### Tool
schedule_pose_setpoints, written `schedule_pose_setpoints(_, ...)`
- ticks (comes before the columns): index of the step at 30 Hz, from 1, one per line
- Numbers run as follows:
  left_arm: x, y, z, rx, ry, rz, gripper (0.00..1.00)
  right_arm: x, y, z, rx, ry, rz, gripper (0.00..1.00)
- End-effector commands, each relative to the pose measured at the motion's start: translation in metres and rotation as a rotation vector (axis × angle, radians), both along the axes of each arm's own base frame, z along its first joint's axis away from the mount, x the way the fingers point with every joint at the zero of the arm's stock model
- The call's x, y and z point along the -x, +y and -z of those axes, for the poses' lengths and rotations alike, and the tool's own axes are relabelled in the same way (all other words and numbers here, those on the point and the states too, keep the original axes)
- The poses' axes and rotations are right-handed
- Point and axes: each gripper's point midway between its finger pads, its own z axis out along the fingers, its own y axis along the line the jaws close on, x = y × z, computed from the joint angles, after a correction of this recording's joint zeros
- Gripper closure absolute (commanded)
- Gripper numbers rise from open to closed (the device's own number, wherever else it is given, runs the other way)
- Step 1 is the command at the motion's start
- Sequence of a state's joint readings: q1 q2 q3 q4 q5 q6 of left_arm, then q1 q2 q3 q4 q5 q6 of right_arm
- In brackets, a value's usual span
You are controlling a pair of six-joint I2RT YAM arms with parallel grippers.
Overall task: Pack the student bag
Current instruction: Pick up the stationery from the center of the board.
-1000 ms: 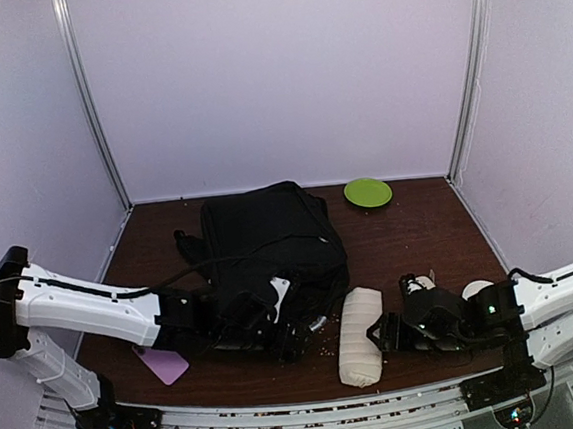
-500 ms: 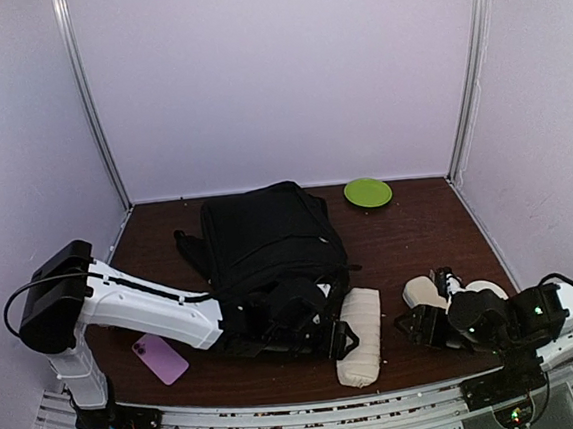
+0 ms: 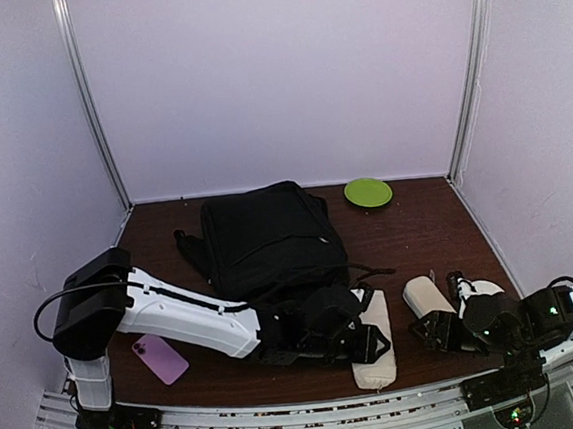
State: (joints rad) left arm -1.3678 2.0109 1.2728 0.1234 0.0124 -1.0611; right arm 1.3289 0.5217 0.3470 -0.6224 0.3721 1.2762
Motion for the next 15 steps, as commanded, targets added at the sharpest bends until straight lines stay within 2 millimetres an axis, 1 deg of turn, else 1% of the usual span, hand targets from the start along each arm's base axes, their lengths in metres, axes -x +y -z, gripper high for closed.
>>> schedule_pose_setpoints(1, 0.005, -0.019, -0.041, 0.117, -0.067, 0.036, 0.68, 0.006, 0.001, 0.001, 0.041, 0.003, -0.057, 0.20)
schedule_pose_setpoints(2, 0.005, -0.014, -0.046, 0.111, -0.088, 0.029, 0.67, 0.007, 0.004, 0.003, 0.048, 0.010, -0.073, 0.19)
schedule_pose_setpoints(4, 0.004, 0.001, -0.060, 0.095, -0.130, 0.004, 0.65, 0.011, 0.012, 0.006, 0.061, 0.023, -0.119, 0.19)
schedule_pose_setpoints(5, 0.003, 0.014, -0.061, 0.074, -0.148, -0.016, 0.63, 0.013, 0.017, 0.008, 0.068, 0.033, -0.140, 0.18)
schedule_pose_setpoints(6, 0.001, 0.027, -0.076, 0.081, -0.177, -0.045, 0.59, 0.016, 0.023, 0.009, 0.073, 0.044, -0.164, 0.17)
schedule_pose_setpoints(9, -0.004, 0.066, -0.088, 0.025, -0.250, -0.120, 0.47, 0.022, 0.038, 0.012, 0.121, 0.065, -0.211, 0.15)
schedule_pose_setpoints(13, -0.013, 0.117, -0.092, -0.066, -0.321, -0.221, 0.34, 0.025, 0.056, 0.011, 0.194, 0.066, -0.222, 0.11)
schedule_pose_setpoints(15, -0.018, 0.138, -0.091, -0.105, -0.350, -0.267, 0.30, 0.026, 0.067, 0.010, 0.219, 0.062, -0.224, 0.10)
